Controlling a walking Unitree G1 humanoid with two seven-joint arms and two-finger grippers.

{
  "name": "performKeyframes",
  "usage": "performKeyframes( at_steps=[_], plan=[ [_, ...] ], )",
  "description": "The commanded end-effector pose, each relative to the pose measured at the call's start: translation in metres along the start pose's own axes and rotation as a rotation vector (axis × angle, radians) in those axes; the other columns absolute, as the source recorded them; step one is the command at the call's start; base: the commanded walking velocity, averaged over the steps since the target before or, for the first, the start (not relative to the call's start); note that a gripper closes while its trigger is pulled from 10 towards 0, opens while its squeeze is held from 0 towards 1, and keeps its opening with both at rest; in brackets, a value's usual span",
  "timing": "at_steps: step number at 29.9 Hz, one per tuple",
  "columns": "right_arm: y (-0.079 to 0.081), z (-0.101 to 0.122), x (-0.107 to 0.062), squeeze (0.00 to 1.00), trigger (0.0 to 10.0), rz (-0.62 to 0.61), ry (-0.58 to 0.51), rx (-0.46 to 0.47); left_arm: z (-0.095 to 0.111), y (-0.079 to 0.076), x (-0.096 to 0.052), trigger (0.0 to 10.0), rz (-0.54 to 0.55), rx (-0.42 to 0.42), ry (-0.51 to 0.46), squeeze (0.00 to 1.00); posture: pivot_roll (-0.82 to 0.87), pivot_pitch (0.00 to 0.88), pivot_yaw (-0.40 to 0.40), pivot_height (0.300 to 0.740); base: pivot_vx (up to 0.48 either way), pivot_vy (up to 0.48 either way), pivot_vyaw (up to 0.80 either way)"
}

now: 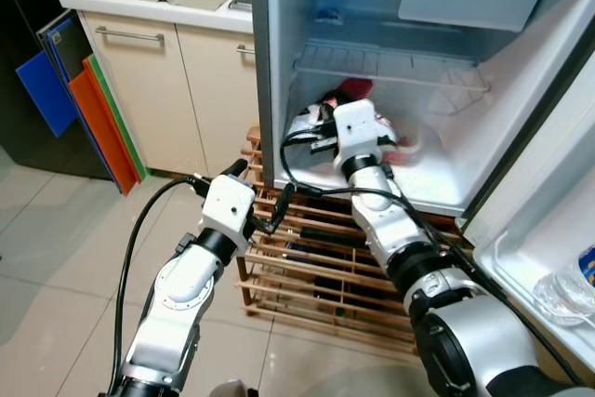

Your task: Restocking fridge

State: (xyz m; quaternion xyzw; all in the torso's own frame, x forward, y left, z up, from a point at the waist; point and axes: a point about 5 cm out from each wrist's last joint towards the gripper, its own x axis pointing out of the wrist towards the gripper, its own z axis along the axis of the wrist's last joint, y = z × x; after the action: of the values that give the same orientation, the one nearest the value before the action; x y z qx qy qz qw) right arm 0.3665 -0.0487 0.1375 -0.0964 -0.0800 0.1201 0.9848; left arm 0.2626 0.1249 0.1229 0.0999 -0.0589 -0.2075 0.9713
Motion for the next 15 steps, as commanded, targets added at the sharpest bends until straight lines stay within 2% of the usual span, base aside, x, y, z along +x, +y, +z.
performKeyframes(
  at_steps=[1,9,11,12,15],
  plan=[
    [0.006,0.003,0.002,0.0,0.0,0.018,-0.005,-0.025,0.004,-0.001,-0.003,10.0,-0.017,0.017,0.003,0.0,0.18,0.095,-0.007,0.74,0.0,0.0,0.0],
    [0.019,0.005,0.003,0.0,0.0,0.047,-0.005,-0.07,0.004,0.001,-0.014,10.0,-0.011,0.024,0.041,0.0,0.2,0.121,-0.004,0.74,0.0,0.0,0.0],
    [0.023,0.011,0.005,0.0,0.0,0.059,-0.042,-0.133,0.004,0.001,-0.015,10.0,-0.01,0.029,0.051,0.0,0.2,0.124,-0.003,0.74,0.0,0.0,0.0],
    [0.023,0.011,0.005,0.0,0.0,0.059,-0.042,-0.133,0.004,0.001,-0.015,10.0,-0.01,0.029,0.051,0.0,0.2,0.124,-0.003,0.74,0.0,0.0,0.0],
    [0.03,0.016,0.008,0.0,0.0,0.108,-0.071,-0.235,0.005,-0.001,-0.017,10.0,-0.012,0.028,0.062,0.0,0.21,0.123,-0.01,0.74,0.0,0.0,0.0]
  ],
)
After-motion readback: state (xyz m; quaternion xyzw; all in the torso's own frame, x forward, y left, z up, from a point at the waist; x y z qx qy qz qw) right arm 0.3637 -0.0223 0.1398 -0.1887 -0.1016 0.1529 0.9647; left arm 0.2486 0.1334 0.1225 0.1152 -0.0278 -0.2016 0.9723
